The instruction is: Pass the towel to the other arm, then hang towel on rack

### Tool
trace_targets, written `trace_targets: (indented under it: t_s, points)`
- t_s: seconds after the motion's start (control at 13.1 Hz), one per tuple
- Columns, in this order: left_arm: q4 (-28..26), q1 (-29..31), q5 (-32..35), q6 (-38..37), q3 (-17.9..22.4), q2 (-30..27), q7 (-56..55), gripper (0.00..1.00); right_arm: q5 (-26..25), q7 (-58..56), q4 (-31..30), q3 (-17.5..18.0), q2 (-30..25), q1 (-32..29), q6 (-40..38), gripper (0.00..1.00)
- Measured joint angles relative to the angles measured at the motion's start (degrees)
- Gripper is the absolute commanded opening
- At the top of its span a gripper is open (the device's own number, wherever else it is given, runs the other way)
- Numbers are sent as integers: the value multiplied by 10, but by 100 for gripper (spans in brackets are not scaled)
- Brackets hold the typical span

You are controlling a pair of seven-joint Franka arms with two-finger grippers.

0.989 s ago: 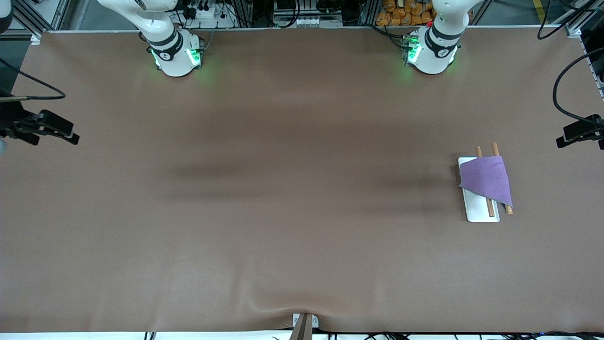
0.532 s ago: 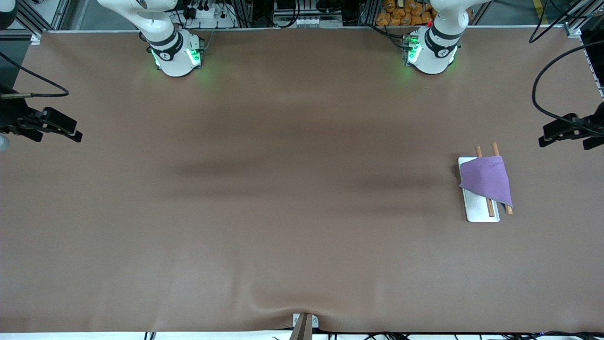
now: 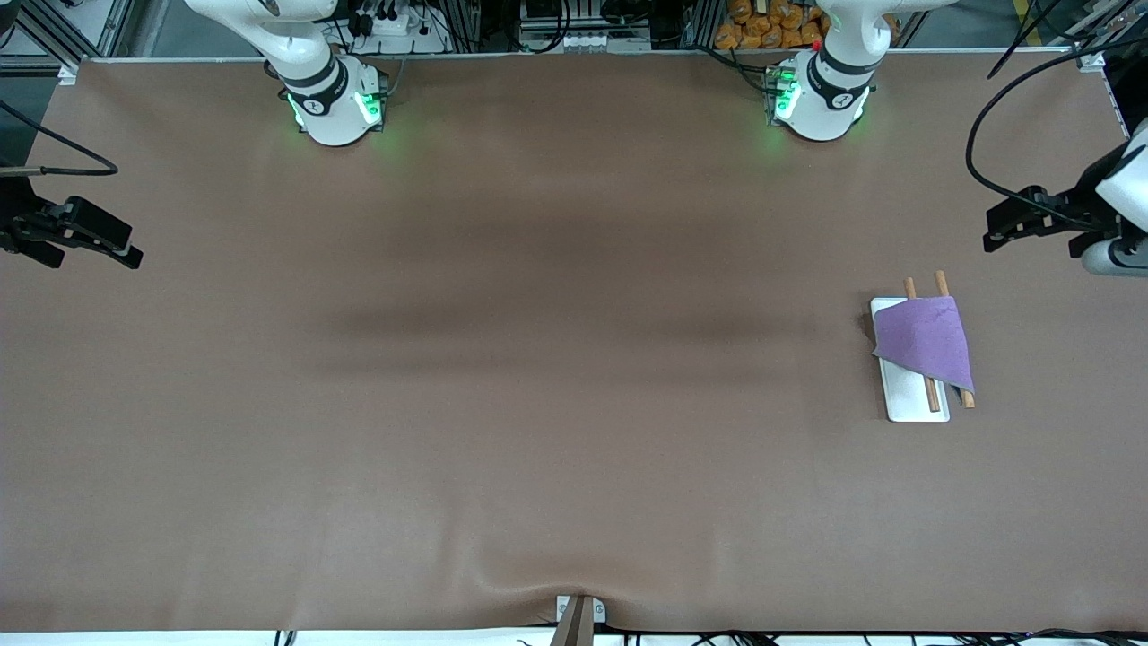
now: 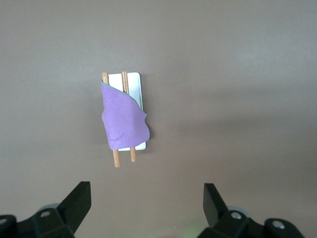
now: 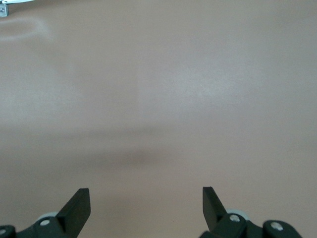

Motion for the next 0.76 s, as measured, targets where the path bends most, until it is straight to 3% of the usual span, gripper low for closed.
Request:
trace_targets:
  t_s: [0.76]
  points:
    - [-12, -8, 0, 0, 3, -7, 0, 100, -2, 0, 0, -1, 0, 0, 0, 100]
